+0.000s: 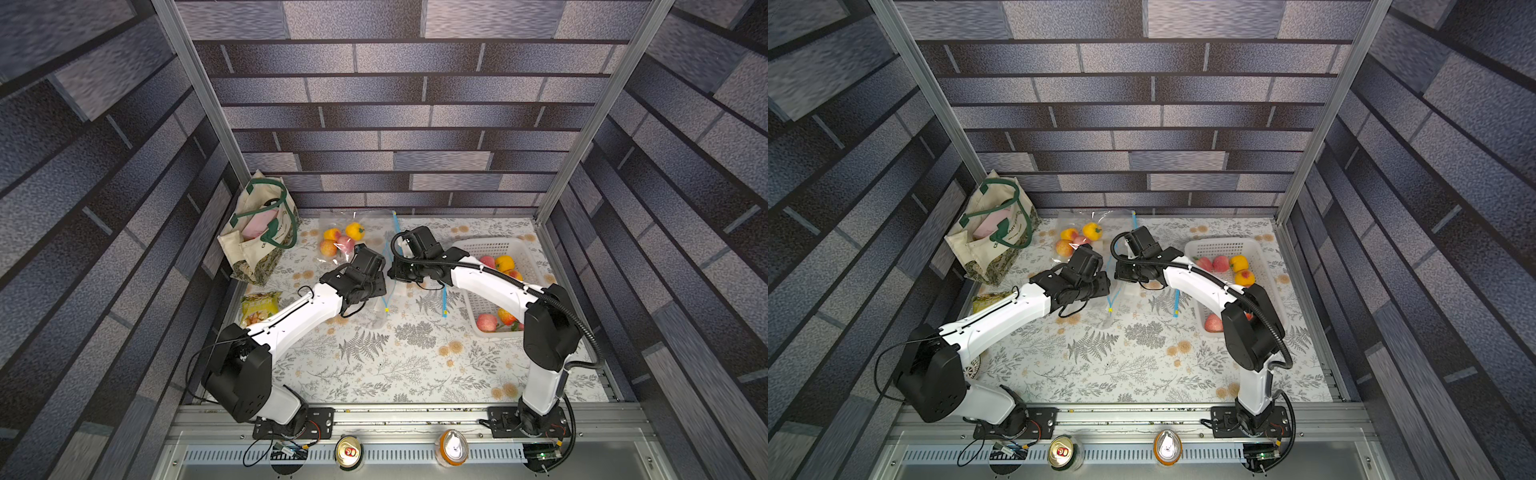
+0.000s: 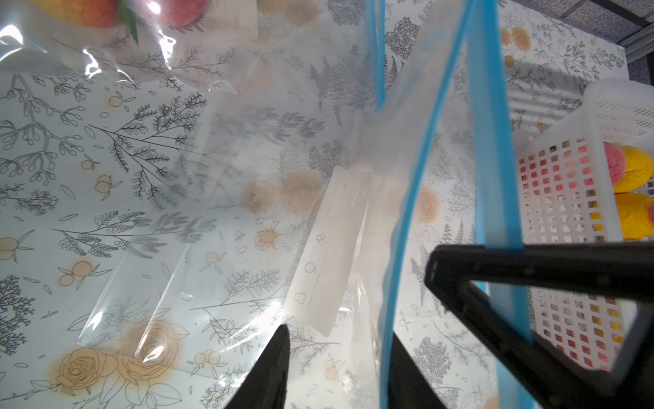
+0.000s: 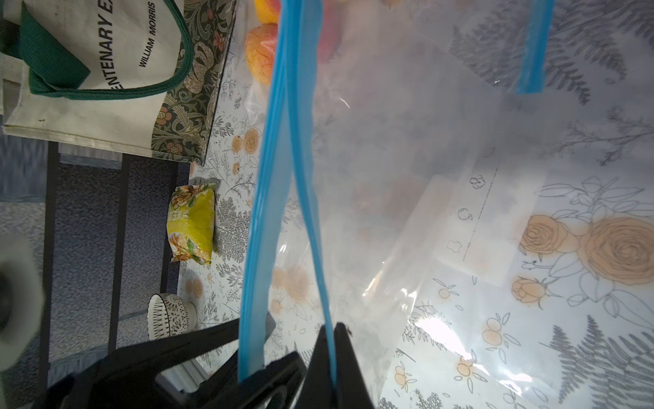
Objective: Place the peach in a zip-top bag and seal the zipper
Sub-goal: Open the zipper food storage bag.
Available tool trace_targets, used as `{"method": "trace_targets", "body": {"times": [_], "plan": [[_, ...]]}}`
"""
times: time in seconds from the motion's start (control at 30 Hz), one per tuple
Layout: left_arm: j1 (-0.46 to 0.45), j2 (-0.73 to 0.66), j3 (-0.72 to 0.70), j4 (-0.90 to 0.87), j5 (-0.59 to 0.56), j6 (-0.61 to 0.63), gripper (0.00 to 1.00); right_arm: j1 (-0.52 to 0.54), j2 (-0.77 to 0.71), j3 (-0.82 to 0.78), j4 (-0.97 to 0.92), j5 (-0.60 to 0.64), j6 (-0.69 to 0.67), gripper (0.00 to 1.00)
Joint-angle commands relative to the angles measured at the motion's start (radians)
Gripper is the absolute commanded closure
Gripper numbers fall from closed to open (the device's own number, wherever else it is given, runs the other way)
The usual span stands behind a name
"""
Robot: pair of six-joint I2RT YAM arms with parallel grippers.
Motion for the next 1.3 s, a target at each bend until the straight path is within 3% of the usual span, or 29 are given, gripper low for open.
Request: {"method": "trace_targets", "body": {"times": [0.0, 0.17, 0.23, 0.3, 0.57, 0.77, 0.87, 1.1, 1.27], "plan": [[0.03, 0.013, 0.046, -0.014, 0.031, 0.038, 0.57, 0.017, -0.044, -0.024, -0.008, -0.019, 0.007, 1.0], [0.082, 0.083, 0.099, 0.013, 0.188, 0.066, 0.57, 0.03, -0.064, -0.041, 0.0, -0.031, 0.006, 1.0], [0.103, 0.11, 0.109, 0.046, 0.29, 0.065, 0.6, 0.029, -0.063, -0.045, 0.0, -0.029, 0.006, 1.0], [0.106, 0.126, 0.127, 0.049, 0.321, 0.077, 0.64, 0.03, -0.059, -0.043, -0.007, -0.018, 0.002, 1.0], [0.101, 0.122, 0.218, -0.122, 0.226, 0.157, 0.91, 0.027, -0.07, -0.057, -0.05, 0.094, 0.012, 1.0], [0.098, 0.093, 0.278, -0.289, 0.164, 0.22, 1.0, 0.019, -0.055, -0.125, 0.002, 0.156, 0.113, 1.0], [0.073, 0.103, 0.354, -0.409, 0.075, 0.276, 1.0, 0.018, -0.042, -0.166, 0.056, 0.149, 0.168, 1.0], [-0.032, 0.253, 0.589, -0.681, -0.055, 0.342, 1.0, 0.02, -0.028, -0.179, 0.104, 0.105, 0.169, 0.87], [-0.03, 0.353, 0.61, -0.652, -0.004, 0.316, 1.0, 0.011, -0.114, -0.2, 0.061, 0.062, 0.078, 0.61]]}}
